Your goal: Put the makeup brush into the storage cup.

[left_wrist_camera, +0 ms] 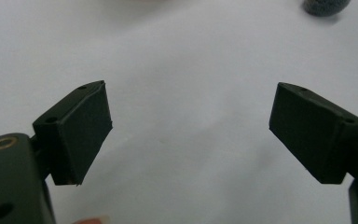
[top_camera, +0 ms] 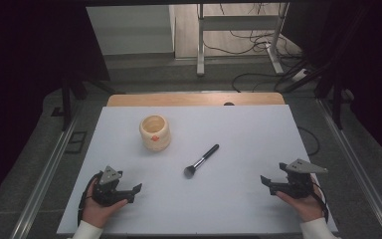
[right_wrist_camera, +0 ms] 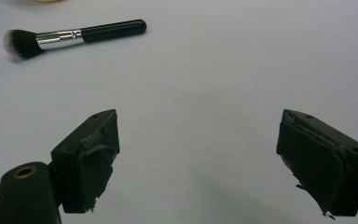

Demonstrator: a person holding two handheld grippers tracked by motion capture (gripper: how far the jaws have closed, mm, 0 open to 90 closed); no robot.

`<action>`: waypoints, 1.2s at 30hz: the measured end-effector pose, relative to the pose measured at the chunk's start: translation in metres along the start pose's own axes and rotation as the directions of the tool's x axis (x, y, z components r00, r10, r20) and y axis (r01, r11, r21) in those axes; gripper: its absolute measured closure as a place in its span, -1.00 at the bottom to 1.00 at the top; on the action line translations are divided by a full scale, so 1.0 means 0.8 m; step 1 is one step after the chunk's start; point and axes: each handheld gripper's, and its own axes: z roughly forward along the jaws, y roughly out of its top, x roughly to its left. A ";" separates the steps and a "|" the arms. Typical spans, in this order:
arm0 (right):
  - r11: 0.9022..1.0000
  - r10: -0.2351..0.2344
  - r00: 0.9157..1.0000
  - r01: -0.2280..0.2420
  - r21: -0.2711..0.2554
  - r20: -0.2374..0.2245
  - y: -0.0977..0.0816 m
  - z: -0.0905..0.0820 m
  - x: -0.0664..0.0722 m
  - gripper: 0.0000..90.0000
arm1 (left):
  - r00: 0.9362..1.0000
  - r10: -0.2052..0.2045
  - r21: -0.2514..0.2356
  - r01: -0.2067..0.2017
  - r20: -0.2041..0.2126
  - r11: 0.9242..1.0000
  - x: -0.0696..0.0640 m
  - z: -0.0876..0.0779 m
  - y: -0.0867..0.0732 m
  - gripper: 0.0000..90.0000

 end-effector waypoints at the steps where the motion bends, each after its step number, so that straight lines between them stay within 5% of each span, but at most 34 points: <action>1: 1.000 0.000 1.000 0.000 0.000 0.000 0.000 0.000 0.000 -0.69 | 1.000 -0.001 0.001 0.001 0.000 1.000 0.000 0.000 0.000 -0.70; 19: 1.000 0.001 1.000 -0.001 -0.002 -0.004 0.001 -0.001 0.002 -0.69 | 1.000 0.008 -0.025 -0.008 0.000 1.000 -0.004 -0.017 0.006 -0.72; 24: 1.000 -0.005 1.000 0.005 0.007 -0.004 0.000 0.002 0.003 -0.68 | 1.000 -0.023 -0.016 0.024 0.019 1.000 0.000 -0.016 0.010 -0.76; 27: 1.000 -0.013 1.000 0.013 0.012 0.002 0.000 0.003 0.004 -0.68 | 1.000 0.013 -0.018 -0.013 -0.003 1.000 -0.010 -0.022 0.022 -0.75; 36: 1.000 -0.003 1.000 0.003 0.011 0.008 0.000 0.001 0.003 -0.68 | 0.999 0.035 -0.022 -0.035 0.014 0.999 -0.019 -0.026 0.041 -0.75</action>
